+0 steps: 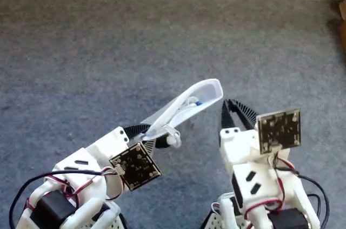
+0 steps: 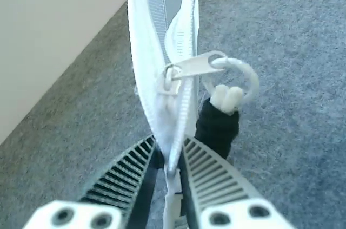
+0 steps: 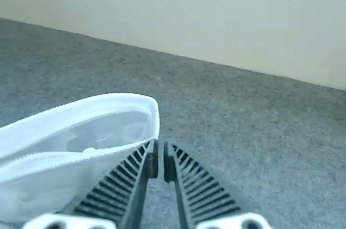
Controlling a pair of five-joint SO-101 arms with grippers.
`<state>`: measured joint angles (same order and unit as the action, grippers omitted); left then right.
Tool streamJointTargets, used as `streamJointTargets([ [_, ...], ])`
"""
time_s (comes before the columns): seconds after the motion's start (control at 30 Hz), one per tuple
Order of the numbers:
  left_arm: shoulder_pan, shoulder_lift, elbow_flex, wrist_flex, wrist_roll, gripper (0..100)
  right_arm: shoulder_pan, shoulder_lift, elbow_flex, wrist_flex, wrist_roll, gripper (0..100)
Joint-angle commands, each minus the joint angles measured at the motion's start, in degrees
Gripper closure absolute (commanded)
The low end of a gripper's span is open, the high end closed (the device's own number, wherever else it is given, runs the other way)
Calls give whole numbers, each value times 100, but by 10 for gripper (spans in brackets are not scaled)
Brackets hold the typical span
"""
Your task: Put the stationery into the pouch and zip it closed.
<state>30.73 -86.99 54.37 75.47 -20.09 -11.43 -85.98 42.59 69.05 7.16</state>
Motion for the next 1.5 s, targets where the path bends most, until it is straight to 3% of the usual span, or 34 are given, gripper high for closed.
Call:
streamJointTargets([
  [0.0,-154,22,13,53,62,995,163,-13,-22,-119,141,993],
  [0.13,-154,22,92,18,62,995,84,-13,-31,365,141,951],
  [0.3,-154,22,101,18,62,995,-840,-13,-22,840,97,855],
  [0.6,-154,22,101,18,62,995,-2466,-892,-576,1569,97,850],
  [0.8,-154,22,110,18,62,995,-3398,-1385,-532,1534,97,850],
  [1.47,-145,22,110,18,62,995,-3864,-1358,1130,4,97,854],
])
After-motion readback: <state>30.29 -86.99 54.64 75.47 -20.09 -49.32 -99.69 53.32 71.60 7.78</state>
